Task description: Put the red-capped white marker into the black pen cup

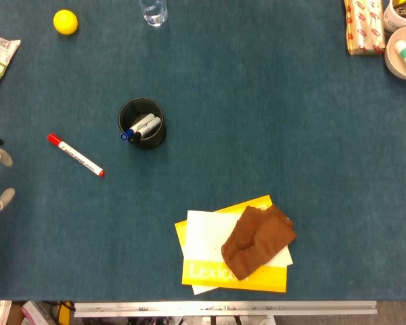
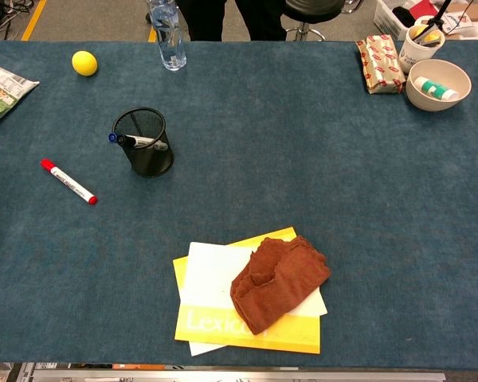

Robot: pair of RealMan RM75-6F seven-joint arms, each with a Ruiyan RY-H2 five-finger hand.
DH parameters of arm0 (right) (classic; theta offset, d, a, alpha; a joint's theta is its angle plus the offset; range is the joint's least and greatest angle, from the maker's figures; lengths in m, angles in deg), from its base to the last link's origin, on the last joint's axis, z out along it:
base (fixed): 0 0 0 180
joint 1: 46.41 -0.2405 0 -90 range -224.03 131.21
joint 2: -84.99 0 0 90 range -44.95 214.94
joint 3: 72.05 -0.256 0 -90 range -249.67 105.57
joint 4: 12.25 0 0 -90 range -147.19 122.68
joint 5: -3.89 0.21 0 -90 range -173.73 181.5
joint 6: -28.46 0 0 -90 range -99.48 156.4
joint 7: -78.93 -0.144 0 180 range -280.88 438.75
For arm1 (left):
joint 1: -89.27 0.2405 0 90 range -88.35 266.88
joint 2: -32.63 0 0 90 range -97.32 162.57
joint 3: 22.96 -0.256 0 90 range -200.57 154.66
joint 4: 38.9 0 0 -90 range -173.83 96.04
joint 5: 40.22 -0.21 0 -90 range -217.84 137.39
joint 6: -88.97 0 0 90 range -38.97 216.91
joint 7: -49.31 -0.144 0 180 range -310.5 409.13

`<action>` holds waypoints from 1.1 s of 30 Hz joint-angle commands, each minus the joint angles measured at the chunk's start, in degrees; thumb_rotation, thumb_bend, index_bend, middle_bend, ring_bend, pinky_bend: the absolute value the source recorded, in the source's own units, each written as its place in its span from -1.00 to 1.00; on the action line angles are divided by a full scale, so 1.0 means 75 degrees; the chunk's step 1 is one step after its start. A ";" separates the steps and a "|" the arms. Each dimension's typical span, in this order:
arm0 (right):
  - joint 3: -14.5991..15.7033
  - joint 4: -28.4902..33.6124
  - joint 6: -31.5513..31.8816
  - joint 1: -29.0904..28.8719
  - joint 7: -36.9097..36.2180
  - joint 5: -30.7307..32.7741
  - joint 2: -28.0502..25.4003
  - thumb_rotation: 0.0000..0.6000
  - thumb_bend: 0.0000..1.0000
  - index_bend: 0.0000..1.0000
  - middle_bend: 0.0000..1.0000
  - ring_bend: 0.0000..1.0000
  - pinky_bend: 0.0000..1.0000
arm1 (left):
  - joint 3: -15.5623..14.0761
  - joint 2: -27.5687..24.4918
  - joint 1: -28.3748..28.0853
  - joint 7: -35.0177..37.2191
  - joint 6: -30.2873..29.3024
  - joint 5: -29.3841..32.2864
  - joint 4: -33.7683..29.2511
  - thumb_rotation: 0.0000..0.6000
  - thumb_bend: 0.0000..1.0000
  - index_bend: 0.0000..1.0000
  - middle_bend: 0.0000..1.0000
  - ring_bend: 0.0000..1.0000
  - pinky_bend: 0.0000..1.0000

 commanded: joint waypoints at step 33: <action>-0.0040 -0.0005 -0.0167 -0.0119 -0.0365 -0.0051 -0.0031 1.00 -1.00 -0.76 -0.56 -0.73 -0.41 | -0.0420 0.0136 -0.0839 0.0473 0.1604 -0.0245 -0.0621 1.00 -0.69 -0.33 -1.00 -1.00 -0.66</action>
